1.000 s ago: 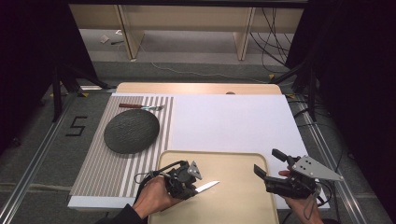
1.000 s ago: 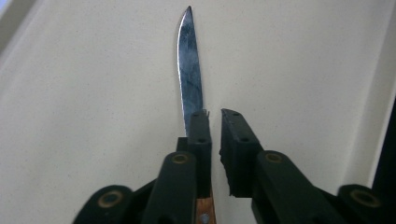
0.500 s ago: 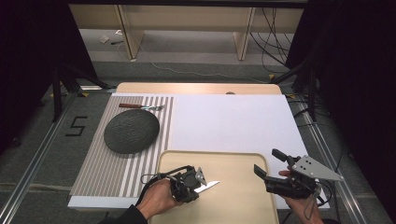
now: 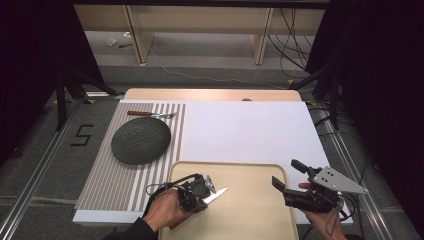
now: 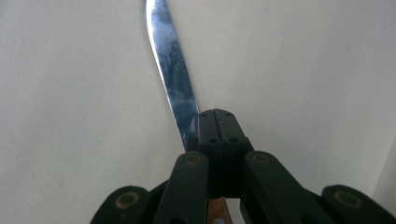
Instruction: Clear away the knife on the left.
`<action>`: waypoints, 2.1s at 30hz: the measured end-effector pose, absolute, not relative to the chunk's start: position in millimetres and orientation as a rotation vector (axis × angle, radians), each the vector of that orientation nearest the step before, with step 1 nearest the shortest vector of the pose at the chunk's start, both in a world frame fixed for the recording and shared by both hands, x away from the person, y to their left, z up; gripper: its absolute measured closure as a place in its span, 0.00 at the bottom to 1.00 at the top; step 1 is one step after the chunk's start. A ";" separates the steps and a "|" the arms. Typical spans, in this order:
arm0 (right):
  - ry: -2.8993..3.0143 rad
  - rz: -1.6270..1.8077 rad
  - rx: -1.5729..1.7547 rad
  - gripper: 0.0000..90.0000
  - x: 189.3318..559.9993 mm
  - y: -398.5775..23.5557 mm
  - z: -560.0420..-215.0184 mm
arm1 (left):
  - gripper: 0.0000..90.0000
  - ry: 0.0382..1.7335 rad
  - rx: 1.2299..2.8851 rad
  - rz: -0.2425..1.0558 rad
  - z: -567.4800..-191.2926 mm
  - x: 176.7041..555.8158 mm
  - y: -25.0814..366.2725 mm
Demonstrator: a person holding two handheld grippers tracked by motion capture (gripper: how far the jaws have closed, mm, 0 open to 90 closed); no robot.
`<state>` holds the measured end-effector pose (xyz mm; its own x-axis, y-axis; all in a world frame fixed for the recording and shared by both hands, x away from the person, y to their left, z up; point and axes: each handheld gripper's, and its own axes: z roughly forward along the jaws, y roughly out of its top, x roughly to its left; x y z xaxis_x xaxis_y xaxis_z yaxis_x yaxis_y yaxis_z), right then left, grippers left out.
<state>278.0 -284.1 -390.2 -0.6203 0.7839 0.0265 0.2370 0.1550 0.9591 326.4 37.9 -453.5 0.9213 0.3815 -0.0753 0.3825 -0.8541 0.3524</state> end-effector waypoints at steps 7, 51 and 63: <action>1.949 1.481 0.969 0.20 278.0 -284.3 -390.1 | 1.00 0.574 2.738 -0.010 -453.9 328.8 45.0; 1.949 1.482 0.967 0.20 277.6 -284.5 -389.8 | 0.99 0.701 2.809 -0.047 -453.6 333.3 97.4; 1.952 1.480 0.967 0.20 277.4 -284.6 -389.6 | 0.99 0.740 2.790 -0.045 -453.8 333.3 103.2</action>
<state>277.4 -284.6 -389.6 -0.6209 0.7834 0.0261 0.2366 0.1556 0.9591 333.3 103.2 -453.8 0.8704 0.4833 -0.0939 0.4911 -0.8387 0.2355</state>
